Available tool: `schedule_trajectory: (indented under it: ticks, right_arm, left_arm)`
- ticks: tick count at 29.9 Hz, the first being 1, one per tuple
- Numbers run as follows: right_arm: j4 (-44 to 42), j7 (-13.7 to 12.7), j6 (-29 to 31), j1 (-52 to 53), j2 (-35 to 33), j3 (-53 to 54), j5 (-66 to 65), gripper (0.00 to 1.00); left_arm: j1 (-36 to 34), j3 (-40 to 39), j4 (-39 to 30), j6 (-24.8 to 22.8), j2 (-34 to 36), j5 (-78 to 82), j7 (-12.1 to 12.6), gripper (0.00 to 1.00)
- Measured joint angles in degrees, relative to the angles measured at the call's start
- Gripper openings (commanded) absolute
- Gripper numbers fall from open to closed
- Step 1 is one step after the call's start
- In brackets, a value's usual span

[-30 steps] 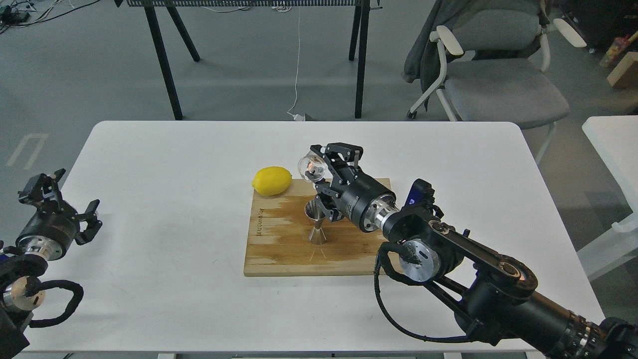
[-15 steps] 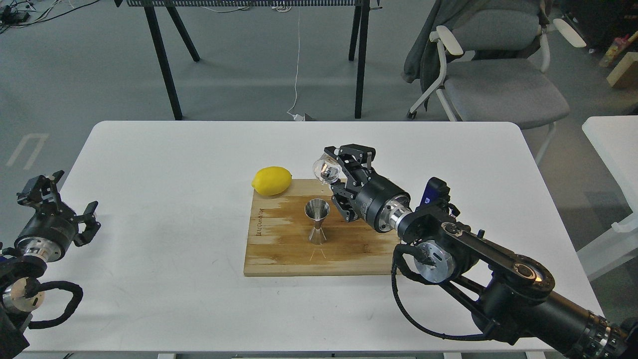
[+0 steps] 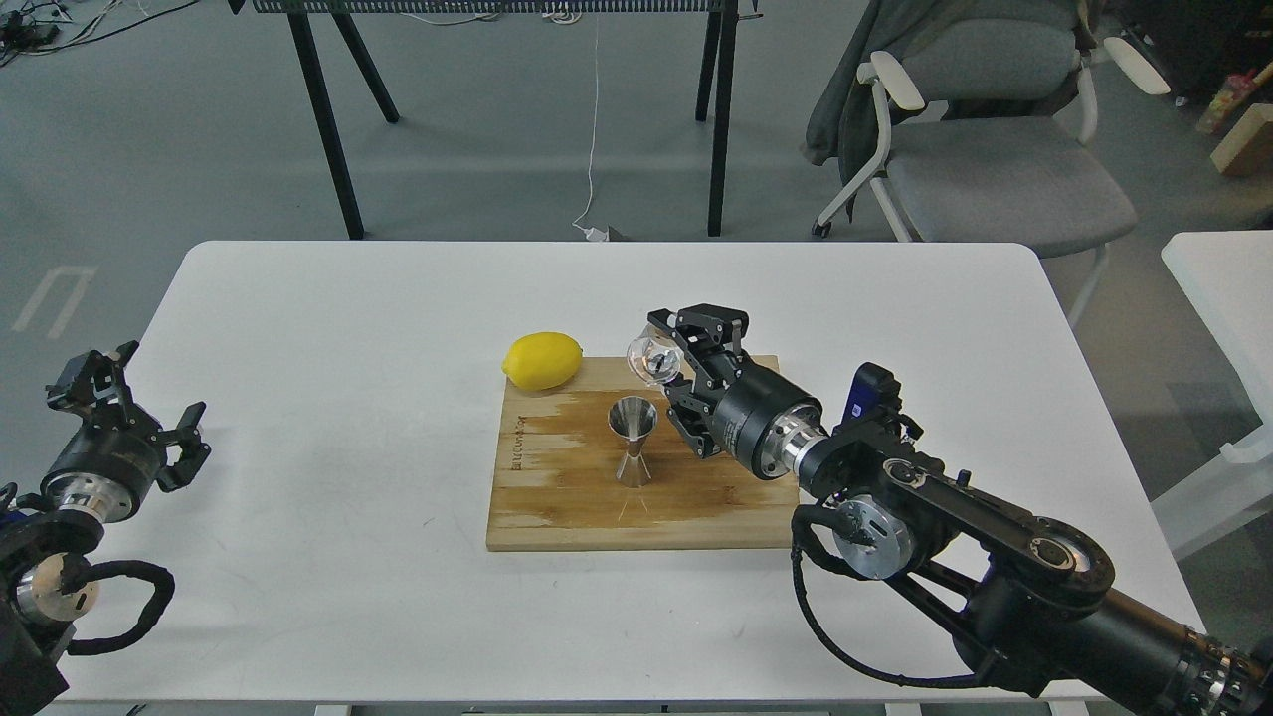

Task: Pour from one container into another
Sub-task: 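Tilt the clear glass with the right gripper to pour into the jigger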

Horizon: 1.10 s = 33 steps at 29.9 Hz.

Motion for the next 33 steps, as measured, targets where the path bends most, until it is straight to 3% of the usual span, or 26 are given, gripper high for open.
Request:
schedule_trajectory:
  ticks: [33]
  right_arm:
    - [-0.65,-0.05,0.17,0.53,0.08,-2.91,-4.3,0.46]
  left_arm:
    - [0.09,0.0,0.05,0.0,-0.09,0.08,0.0,0.99]
